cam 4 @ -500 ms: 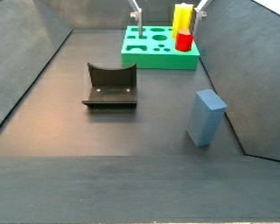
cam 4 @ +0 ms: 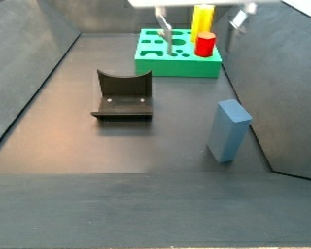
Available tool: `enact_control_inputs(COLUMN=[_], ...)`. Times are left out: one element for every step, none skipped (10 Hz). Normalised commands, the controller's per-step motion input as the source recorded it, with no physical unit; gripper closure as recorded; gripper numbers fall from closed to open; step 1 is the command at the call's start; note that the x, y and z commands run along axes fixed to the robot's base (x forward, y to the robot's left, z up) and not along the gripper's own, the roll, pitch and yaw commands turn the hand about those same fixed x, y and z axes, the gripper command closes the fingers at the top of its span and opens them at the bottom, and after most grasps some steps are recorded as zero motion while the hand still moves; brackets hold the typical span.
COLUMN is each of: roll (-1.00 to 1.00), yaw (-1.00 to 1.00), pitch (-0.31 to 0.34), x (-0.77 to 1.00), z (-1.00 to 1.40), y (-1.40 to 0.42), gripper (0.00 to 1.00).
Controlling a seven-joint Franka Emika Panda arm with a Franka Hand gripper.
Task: Pick up the rectangle object. Move up. Move to above the board. Insert the rectangle object.
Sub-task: Pick up the rectangle object.
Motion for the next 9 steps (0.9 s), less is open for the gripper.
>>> enact_control_inputs(roll=[0.01,0.0,0.0,0.01,0.01,0.07,0.2,0.0,-0.1], yaw=[0.1,0.15,0.17,0.27,0.4,0.49,0.62,0.55,0.62], pitch=[0.0,-0.001,-0.014,-0.02,-0.013,0.0,0.0,-0.051,-0.03], x=[-0.33,-0.23,-0.25,-0.21,-0.06,0.0,-0.07,0.19,0.32], z=[-0.29,-0.31,-0.35,-0.45,-0.52,-0.64,-0.71,-1.0,-0.95], y=[0.56,0.56,0.57,0.56,0.53,0.45,0.31,0.06,0.27], gripper=[0.0,0.0,0.0,0.0,0.0,0.0,0.0,0.0,0.0])
